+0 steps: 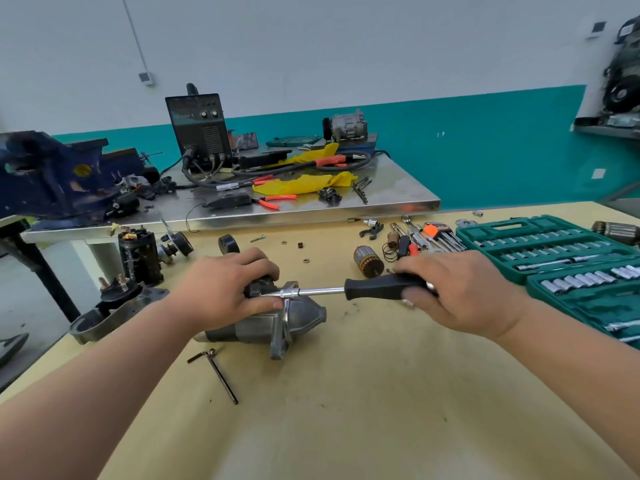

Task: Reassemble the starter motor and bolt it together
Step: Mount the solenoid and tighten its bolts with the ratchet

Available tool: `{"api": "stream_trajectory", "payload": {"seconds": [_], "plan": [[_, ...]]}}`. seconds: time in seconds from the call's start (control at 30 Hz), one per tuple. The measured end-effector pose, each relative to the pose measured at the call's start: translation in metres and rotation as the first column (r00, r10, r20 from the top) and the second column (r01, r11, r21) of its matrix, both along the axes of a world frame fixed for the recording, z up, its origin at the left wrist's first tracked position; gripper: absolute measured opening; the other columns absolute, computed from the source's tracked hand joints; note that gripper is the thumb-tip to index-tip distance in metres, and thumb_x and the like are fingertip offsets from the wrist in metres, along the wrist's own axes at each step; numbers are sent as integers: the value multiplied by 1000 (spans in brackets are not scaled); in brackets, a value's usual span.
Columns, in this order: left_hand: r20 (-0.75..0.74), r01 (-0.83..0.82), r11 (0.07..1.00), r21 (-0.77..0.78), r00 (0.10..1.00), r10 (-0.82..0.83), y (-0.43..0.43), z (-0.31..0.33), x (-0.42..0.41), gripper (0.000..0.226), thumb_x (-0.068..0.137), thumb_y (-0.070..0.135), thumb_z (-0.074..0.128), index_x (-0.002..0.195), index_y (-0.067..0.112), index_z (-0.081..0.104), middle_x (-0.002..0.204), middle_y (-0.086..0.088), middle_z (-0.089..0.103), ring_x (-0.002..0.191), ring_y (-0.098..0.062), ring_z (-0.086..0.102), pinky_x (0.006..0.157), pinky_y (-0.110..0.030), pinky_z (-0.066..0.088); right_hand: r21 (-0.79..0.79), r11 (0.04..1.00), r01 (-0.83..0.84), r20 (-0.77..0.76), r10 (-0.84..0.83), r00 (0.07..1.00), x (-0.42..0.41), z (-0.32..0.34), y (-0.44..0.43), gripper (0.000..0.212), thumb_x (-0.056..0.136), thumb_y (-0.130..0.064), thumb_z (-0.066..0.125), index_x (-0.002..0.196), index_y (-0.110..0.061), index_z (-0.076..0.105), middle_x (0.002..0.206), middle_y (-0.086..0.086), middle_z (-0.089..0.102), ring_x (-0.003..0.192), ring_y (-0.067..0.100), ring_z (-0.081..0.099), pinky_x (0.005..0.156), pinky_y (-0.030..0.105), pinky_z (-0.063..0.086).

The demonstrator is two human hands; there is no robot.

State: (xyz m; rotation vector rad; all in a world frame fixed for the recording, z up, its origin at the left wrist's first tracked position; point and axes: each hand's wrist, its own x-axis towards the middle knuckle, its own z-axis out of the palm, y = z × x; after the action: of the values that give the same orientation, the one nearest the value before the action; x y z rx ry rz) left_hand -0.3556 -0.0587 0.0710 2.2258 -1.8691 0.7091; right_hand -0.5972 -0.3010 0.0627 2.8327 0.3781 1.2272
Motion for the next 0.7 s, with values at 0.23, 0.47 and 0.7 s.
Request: {"api": "stream_trajectory", "payload": {"seconds": [0.23, 0.47, 0.7], "plan": [[-139, -182, 983, 25, 973, 184, 2, 8, 15, 104, 55, 102, 3, 109, 35, 62, 104, 26, 51, 86, -10, 60, 71, -32, 52, 710, 554, 434, -378, -221, 899, 40, 3, 26, 56, 101, -43, 27, 75, -7, 61, 53, 4, 49, 47, 15, 50, 54, 35, 45], [-132, -146, 988, 51, 980, 152, -2, 5, 28, 103, 61, 97, -5, 118, 39, 58, 118, 24, 55, 95, -10, 61, 73, -35, 53, 700, 561, 442, -372, -241, 896, 50, -3, 23, 46, 102, -43, 29, 83, -13, 58, 64, 6, 55, 57, 19, 53, 59, 44, 49], [-74, -69, 994, 85, 994, 75, -5, 4, 32, 110, 65, 89, -18, 122, 34, 59, 119, 18, 58, 97, -12, 62, 70, -35, 53, 368, 811, 454, -569, -189, 800, 28, -5, -18, 46, 97, -16, 43, 128, -46, 27, 124, -12, 45, 81, -2, 57, 64, 11, 39]]}}
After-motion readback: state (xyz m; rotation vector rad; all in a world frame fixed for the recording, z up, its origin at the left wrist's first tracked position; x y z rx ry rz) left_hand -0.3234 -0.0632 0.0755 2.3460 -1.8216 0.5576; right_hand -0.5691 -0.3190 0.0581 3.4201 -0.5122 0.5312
